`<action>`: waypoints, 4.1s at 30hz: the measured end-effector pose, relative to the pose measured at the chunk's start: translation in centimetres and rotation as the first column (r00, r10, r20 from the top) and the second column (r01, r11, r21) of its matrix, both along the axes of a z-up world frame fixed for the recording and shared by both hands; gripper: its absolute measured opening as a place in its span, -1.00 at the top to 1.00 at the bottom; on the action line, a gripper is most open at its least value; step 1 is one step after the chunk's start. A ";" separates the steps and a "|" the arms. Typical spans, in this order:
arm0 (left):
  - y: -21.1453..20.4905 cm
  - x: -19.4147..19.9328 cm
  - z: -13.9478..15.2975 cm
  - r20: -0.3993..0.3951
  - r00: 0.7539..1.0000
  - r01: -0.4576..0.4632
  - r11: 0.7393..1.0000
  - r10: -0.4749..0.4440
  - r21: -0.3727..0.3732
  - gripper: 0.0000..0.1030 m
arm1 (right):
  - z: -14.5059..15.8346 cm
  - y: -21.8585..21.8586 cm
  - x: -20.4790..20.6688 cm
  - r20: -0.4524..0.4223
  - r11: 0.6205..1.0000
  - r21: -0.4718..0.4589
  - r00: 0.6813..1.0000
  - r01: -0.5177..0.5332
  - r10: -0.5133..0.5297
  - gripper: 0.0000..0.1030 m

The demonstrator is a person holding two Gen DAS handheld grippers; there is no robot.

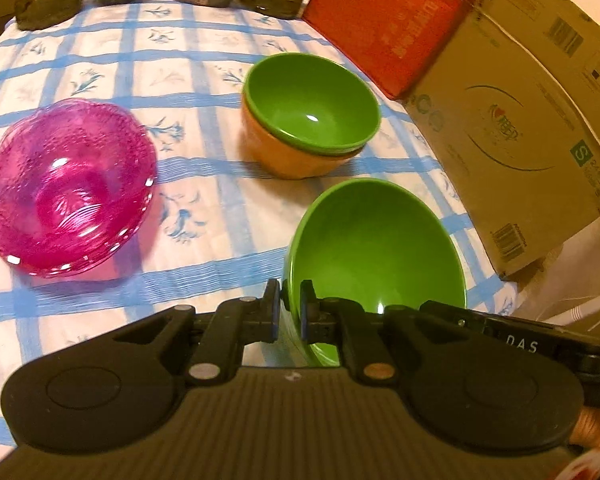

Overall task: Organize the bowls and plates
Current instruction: 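Lift the second green bowl and carry it toward the nested bowls, then lower the second green bowl onto the stack and open both grippers, then pull both tools back from the bowl stack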

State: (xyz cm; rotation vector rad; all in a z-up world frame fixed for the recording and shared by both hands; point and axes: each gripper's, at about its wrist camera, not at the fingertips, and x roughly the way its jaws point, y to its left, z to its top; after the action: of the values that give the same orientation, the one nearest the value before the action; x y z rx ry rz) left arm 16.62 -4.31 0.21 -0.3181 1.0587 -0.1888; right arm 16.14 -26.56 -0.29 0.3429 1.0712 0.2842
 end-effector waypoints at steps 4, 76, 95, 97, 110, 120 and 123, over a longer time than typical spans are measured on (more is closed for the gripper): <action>0.4 -0.1 0.2 0.003 1.000 -0.011 1.000 0.011 -0.005 0.85 | 0.3 0.6 0.1 0.011 1.000 -0.007 1.000 -0.011 0.011 0.75; 3.0 17.8 0.0 0.049 0.995 -0.082 0.997 0.081 0.005 0.76 | 2.7 3.5 20.1 0.134 0.983 -0.153 0.983 -0.102 0.122 0.47; 2.1 10.2 0.1 0.048 0.993 -0.109 0.994 0.110 -0.023 0.22 | 1.7 1.2 13.0 0.085 0.997 -0.048 0.994 -0.060 0.064 -0.06; 1.9 9.6 -0.1 0.049 0.992 -0.114 0.993 0.115 -0.014 0.07 | 1.5 1.1 12.3 0.080 0.997 -0.050 0.995 -0.062 0.066 -0.10; 1.4 6.9 0.2 0.077 0.985 -0.159 0.987 0.156 0.036 -0.53 | 0.8 0.4 9.9 0.061 0.995 -0.084 0.996 -0.056 0.061 -0.13; 0.6 5.1 -0.2 0.097 0.981 -0.174 0.981 0.166 0.080 -0.71 | 0.7 0.2 8.8 0.095 0.994 -0.102 0.994 -0.048 0.058 -0.42; 0.4 4.7 -0.3 0.105 0.980 -0.177 0.980 0.167 0.090 -0.71 | 0.8 0.0 8.6 0.125 0.994 -0.103 0.991 -0.042 0.055 -0.45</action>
State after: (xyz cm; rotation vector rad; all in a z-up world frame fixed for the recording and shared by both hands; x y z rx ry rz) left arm 21.29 -3.87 -0.09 -0.3065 0.9357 0.0036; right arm 24.69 -26.55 0.55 0.2057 0.9645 0.2911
